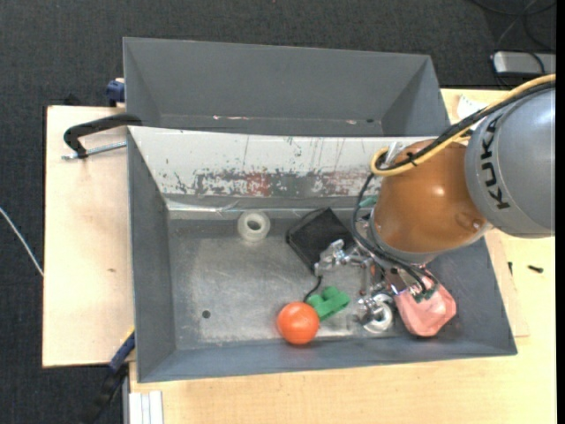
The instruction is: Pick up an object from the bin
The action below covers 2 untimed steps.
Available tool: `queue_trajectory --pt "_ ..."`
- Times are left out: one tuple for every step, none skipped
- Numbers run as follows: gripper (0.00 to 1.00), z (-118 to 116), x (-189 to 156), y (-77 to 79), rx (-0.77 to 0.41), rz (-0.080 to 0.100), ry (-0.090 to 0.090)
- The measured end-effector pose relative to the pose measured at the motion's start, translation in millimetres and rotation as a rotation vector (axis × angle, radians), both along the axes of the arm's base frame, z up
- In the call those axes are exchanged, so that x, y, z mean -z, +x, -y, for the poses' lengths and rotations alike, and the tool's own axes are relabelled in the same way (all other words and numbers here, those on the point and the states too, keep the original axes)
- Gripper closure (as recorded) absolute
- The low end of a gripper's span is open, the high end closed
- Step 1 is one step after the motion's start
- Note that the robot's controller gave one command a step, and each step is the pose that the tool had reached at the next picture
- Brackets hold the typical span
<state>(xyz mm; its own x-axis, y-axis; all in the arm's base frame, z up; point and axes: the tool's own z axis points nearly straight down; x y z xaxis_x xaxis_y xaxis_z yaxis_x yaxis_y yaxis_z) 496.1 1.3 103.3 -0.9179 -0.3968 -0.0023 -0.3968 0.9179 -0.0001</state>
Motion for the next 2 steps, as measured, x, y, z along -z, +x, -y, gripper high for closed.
queue_trajectory --pt "1.0 -10.0 29.4 -3.4 0.211 0.0 -0.002" --pt "1.0 -10.0 29.4 -3.4 0.211 0.0 -0.002"
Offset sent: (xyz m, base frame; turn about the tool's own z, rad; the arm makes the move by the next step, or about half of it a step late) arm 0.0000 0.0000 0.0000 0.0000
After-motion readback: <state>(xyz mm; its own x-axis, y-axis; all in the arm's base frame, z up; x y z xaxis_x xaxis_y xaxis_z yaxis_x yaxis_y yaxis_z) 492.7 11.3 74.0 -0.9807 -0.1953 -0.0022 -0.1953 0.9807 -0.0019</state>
